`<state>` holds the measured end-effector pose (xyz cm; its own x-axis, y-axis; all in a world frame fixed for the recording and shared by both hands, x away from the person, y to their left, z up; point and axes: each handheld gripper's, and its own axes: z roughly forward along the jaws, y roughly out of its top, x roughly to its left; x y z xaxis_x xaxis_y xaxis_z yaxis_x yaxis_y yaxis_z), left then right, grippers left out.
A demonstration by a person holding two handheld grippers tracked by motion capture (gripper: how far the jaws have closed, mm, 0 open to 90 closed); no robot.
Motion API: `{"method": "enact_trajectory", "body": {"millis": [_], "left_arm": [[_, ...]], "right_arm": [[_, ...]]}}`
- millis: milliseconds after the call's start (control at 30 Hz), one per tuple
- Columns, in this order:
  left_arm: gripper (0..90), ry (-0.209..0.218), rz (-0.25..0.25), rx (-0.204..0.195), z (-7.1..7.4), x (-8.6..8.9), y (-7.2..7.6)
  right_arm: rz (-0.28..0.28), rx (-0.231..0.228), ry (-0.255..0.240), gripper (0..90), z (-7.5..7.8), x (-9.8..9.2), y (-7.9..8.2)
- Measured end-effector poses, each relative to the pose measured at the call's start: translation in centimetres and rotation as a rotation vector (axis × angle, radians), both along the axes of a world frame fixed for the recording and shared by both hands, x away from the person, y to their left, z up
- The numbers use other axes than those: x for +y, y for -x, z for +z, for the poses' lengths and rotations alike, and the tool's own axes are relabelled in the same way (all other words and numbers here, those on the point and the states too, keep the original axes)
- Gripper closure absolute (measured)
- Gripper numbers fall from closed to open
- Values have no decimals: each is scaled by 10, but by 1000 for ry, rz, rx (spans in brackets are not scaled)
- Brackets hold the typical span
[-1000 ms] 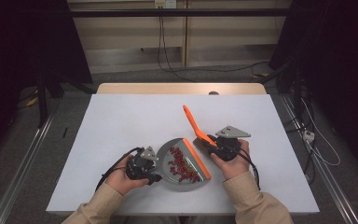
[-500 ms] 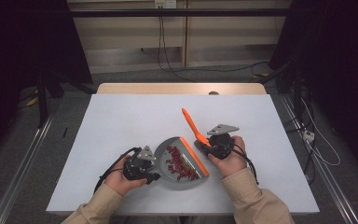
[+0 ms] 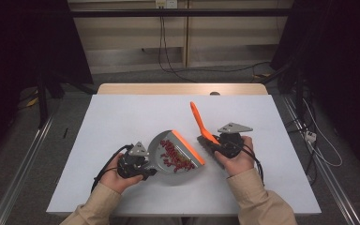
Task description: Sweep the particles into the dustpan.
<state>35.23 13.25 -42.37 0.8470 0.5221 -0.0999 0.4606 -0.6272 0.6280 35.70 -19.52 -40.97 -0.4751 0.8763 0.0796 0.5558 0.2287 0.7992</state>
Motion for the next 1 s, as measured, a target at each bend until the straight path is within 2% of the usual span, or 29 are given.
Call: {"method": "enact_trajectory", "body": {"millis": [100, 133, 200, 333, 433, 1000], "left_arm": [[639, 1, 38, -13, 2, 2, 0], [640, 16, 37, -8, 2, 3, -1], [639, 7, 58, -15, 3, 5, -2], [639, 20, 66, -7, 4, 9, -4], [639, 10, 87, -15, 5, 11, -5], [639, 48, 190, -18, 6, 29, -13]], "right_arm": [[-3, -2, -18, 713, 2, -2, 1], [-6, -5, -19, 713, 2, -3, 1], [-5, -8, -22, 713, 2, -4, 1], [-5, -5, -28, 713, 2, -6, 1], [-5, -4, -28, 713, 2, -7, 0], [-21, -12, -49, 713, 1, -12, -2]]}}
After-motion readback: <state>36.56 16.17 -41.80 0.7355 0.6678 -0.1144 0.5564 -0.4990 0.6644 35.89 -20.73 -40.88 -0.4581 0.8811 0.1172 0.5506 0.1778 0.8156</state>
